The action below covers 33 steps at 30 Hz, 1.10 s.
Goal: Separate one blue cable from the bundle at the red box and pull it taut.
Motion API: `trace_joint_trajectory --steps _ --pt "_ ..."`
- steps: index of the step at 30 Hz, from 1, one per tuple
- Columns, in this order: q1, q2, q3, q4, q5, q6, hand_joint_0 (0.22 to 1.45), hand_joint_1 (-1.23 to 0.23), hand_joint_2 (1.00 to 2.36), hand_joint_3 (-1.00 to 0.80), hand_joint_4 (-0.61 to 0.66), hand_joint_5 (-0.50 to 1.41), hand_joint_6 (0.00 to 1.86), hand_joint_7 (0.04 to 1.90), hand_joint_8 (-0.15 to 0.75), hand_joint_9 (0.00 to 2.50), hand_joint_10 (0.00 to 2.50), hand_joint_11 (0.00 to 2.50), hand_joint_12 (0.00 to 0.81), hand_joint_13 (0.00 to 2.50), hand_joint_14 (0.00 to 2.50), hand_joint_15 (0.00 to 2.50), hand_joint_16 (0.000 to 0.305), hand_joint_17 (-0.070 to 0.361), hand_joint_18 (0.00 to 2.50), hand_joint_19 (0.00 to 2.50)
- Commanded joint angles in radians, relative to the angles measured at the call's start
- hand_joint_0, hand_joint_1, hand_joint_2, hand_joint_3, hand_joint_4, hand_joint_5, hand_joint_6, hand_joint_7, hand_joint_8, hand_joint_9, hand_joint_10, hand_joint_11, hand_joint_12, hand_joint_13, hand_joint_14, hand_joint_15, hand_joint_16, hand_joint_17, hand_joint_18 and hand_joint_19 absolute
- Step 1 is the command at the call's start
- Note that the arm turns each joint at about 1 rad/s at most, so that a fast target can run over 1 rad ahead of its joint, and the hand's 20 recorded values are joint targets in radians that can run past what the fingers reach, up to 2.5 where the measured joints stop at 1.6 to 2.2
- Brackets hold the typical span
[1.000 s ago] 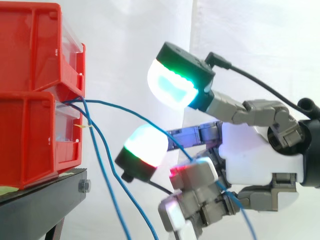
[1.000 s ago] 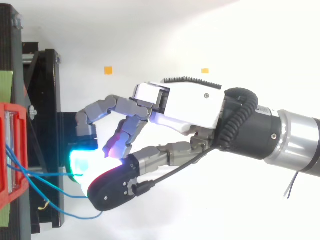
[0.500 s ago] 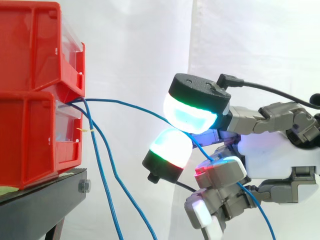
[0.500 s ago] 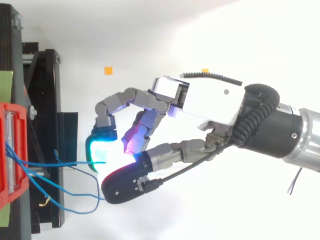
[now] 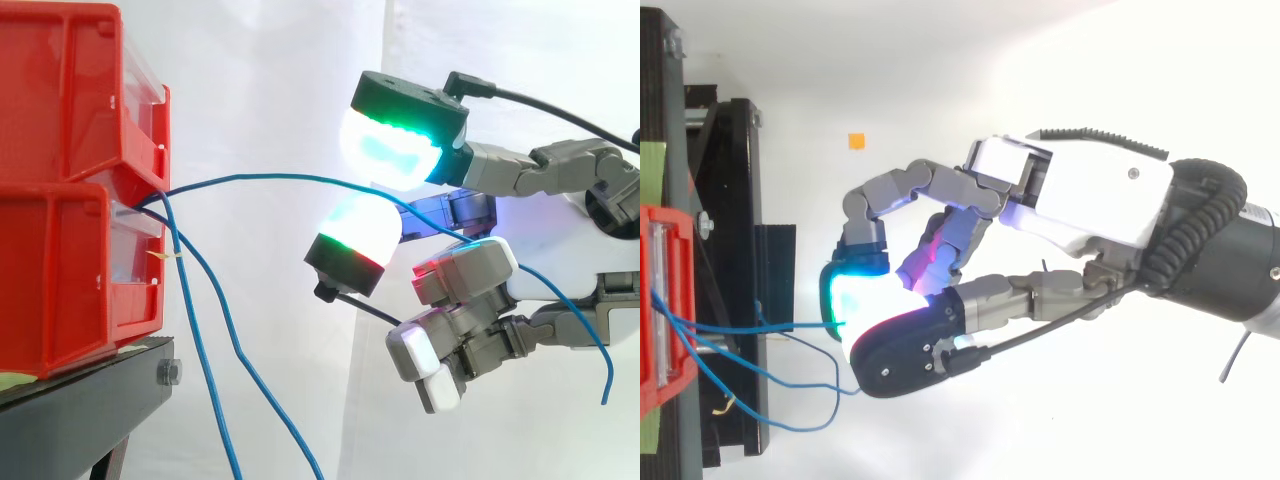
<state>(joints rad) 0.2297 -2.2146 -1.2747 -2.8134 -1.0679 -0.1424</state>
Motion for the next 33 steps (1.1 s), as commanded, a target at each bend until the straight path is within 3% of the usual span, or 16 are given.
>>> trace_joint_trajectory --steps 1,9,25,33 --pt "0.008 0.001 0.000 -0.002 0.014 0.003 0.61 -0.57 1.00 -0.50 0.08 -0.14 0.82 1.27 0.304 1.41 0.04 1.33 0.409 1.11 0.03 0.79 0.056 0.126 0.84 0.81" --pt "0.014 0.000 0.000 0.000 0.028 0.006 0.58 -0.72 1.03 -0.12 0.00 -0.13 0.87 1.37 0.312 1.42 0.04 1.34 0.408 1.10 0.03 0.81 0.057 0.127 0.84 0.80" --pt "0.027 0.000 0.000 -0.003 0.031 0.023 0.58 -0.77 1.03 0.01 -0.18 -0.10 0.87 1.40 0.303 1.49 0.04 1.32 0.399 1.11 0.03 0.79 0.058 0.130 0.84 0.76" --pt "0.030 0.000 -0.008 -0.031 0.029 0.030 0.59 -0.77 1.03 0.00 -0.18 -0.11 0.87 1.41 0.301 1.45 0.04 1.33 0.395 1.08 0.03 0.78 0.057 0.127 0.81 0.75"
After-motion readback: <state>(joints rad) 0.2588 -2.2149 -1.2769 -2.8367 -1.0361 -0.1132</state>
